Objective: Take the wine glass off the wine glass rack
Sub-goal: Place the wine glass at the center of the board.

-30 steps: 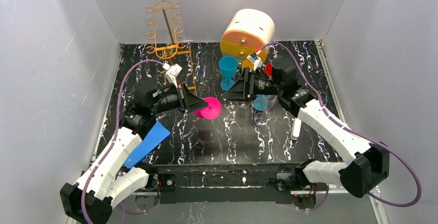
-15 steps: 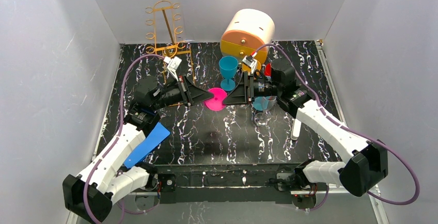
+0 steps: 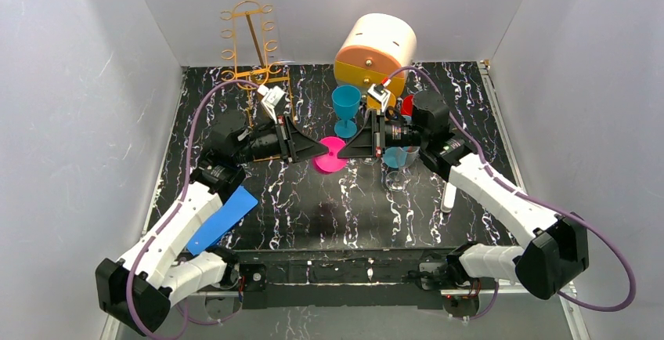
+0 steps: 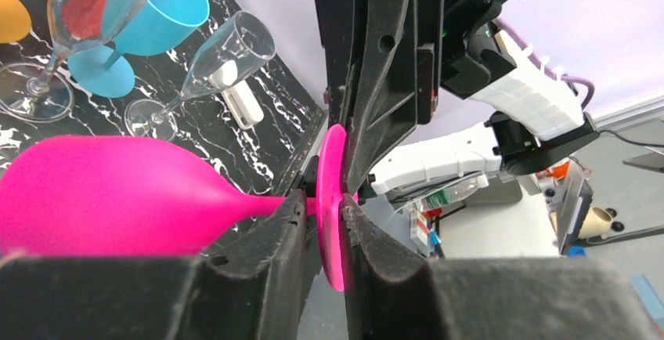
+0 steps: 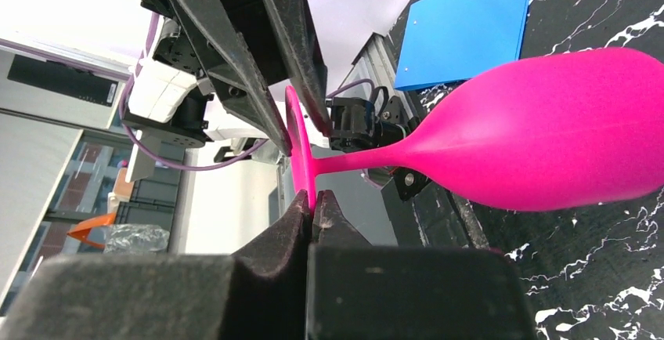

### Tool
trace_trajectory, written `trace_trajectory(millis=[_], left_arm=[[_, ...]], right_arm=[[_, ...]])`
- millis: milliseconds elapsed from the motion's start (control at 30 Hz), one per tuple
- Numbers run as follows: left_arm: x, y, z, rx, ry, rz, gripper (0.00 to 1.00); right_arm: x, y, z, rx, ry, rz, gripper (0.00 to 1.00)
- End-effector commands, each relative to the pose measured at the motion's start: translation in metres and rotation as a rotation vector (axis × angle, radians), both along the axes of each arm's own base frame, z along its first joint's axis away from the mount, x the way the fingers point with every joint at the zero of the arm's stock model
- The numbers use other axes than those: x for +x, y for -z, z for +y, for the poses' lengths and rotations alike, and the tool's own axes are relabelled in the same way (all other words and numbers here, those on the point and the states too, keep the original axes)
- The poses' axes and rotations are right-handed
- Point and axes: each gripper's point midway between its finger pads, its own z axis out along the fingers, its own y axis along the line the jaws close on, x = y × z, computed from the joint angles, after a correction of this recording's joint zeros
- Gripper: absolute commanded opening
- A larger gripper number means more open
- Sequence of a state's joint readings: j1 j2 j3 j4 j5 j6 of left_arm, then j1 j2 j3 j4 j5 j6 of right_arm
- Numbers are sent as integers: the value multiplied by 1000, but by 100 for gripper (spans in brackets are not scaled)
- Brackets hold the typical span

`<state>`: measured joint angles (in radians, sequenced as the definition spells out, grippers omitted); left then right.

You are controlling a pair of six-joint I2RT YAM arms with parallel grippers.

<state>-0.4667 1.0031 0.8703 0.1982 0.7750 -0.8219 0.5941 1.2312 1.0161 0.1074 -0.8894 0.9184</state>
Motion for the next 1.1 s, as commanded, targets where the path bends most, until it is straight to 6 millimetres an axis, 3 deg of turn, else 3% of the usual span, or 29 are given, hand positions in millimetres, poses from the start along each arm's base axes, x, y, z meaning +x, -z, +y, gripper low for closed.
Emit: trace_trajectory(millis=[0,100,267,567,700,767,867,1067], left_arm=[[-14,4,2,75,71,-19,26],[-24,3,0,75,133,0,39],[-29,4,-5,85,158,16,43],[-22,12,-16,114,135,15,17],[-20,14,-16,119,133,15,0],[-20,14,-16,120,128,11,0],[-20,14,-16,123,129,-5,0],[-28,15,-10,150,141,-86,0]], right_arm=[[0,-19,-4,41,42,-103,1],[2,-14,-6,16,68,-110,1],[2,-11,-7,6,71,-124,1],[4,-9,-8,-10,79,-133,1],[4,-7,-10,-24,86,-159,1],[4,-9,-11,-27,89,-173,16],[7,-11,-13,-53,111,-196,51],[40,-12,-33,-167,359,-268,79]])
